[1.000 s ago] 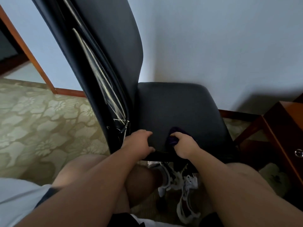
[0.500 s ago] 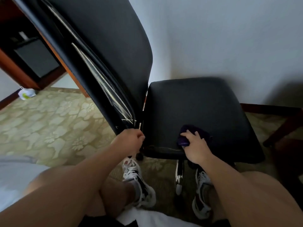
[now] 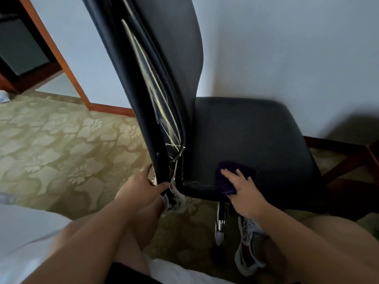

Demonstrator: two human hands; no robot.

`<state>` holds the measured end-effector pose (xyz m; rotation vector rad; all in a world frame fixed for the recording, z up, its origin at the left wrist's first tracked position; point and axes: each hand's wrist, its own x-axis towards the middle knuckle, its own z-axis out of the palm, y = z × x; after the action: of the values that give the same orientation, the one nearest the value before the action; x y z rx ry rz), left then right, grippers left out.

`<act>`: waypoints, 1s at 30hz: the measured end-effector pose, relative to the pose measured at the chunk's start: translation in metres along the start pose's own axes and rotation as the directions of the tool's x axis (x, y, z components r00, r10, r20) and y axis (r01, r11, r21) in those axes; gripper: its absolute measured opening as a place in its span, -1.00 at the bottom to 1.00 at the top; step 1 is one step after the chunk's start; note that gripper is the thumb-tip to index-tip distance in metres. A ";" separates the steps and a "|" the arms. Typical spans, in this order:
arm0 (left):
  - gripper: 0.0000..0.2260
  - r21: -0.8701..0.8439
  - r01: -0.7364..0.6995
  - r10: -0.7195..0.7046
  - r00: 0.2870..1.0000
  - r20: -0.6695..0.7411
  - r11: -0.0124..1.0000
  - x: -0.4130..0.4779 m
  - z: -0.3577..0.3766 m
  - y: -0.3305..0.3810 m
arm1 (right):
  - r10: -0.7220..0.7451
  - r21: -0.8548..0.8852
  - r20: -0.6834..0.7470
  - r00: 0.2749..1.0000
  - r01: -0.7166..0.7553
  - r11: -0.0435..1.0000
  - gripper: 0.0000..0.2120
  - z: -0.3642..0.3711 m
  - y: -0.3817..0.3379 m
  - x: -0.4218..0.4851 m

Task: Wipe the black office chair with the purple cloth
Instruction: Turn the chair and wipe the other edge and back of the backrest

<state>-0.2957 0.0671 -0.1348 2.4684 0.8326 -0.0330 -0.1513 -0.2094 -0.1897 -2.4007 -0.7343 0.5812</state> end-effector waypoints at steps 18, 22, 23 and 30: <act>-0.66 -0.026 0.072 -0.075 0.988 -0.139 0.997 0.028 0.031 0.003 | -0.225 -0.224 -0.003 0.974 0.218 0.950 -0.17 0.064 -0.087 0.034; -0.65 -0.010 0.071 -0.071 0.990 -0.124 0.997 0.029 0.031 0.003 | -0.274 -0.226 0.038 0.961 0.276 0.934 -0.24 0.044 -0.056 0.024; -0.64 0.005 0.069 -0.068 0.991 -0.118 0.998 0.028 0.031 0.003 | -0.264 -0.214 0.028 0.964 0.263 0.941 -0.26 0.038 -0.047 0.020; -0.62 0.015 0.060 -0.059 0.996 -0.068 0.998 0.026 0.034 0.005 | -0.073 -0.067 -0.057 0.996 0.069 0.995 -0.39 0.007 -0.005 -0.007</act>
<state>-0.2666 0.0617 -0.1663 2.4716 0.9384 0.0220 -0.1620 -0.2081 -0.1902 -2.4290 -0.8204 0.4613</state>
